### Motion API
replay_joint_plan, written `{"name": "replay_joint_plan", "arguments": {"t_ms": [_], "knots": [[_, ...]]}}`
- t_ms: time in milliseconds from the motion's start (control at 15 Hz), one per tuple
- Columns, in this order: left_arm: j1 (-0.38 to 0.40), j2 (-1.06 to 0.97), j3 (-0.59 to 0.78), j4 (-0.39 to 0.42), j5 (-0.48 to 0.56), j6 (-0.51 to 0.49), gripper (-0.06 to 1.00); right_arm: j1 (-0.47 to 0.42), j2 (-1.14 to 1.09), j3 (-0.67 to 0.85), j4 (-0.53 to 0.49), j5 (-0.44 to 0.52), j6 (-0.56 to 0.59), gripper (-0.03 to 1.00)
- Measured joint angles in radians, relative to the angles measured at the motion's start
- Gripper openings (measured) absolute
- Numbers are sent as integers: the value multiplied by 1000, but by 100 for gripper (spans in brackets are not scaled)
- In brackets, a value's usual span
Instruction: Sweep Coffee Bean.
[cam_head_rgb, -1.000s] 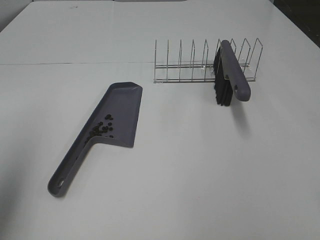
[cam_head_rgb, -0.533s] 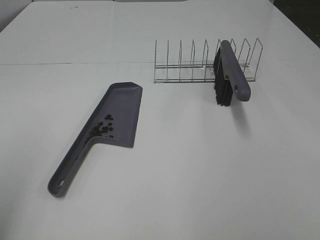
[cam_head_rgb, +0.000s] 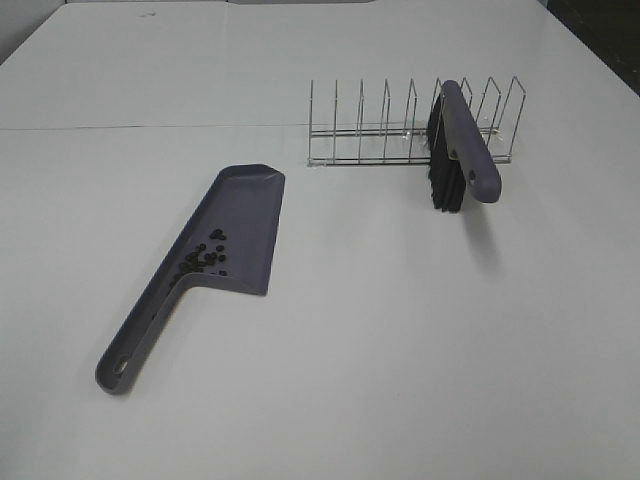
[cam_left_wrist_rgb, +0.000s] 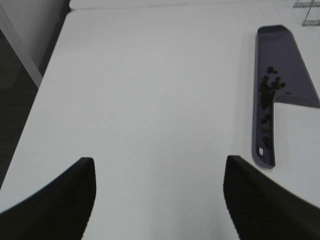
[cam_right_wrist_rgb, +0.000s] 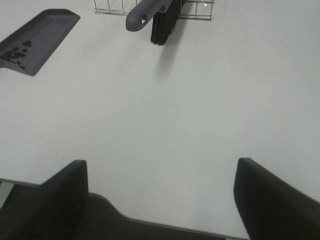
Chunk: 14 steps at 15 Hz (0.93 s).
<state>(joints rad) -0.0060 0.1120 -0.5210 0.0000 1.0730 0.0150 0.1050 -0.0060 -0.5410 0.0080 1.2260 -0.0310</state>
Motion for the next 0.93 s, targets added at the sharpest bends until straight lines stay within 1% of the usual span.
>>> {"name": "replay_joint_plan", "arguments": {"t_ms": [133, 200, 267, 333, 600, 667, 867, 933], "knots": [[0, -107, 1, 0, 0, -3, 64, 0, 0, 38, 19, 2, -38, 67], [0, -114, 1, 0, 1, -5, 64, 0, 0, 45, 30, -11, -47, 67], [0, -114, 1, 7, 1, -15, 64, 0, 0, 64, 38, -69, -55, 67], [0, -114, 1, 13, 1, -23, 64, 0, 0, 80, 46, -93, -55, 67], [0, -117, 2, 17, 1, -31, 64, 0, 0, 83, 60, -111, -55, 67], [0, -118, 2, 18, 1, -32, 67, 0, 0, 83, 68, -112, -55, 67], [0, -119, 2, 39, 1, -52, 93, 0, 0, 83, 77, -112, -55, 67], [0, -119, 2, 39, 1, -52, 94, 0, 0, 83, 77, -112, -55, 67]]}}
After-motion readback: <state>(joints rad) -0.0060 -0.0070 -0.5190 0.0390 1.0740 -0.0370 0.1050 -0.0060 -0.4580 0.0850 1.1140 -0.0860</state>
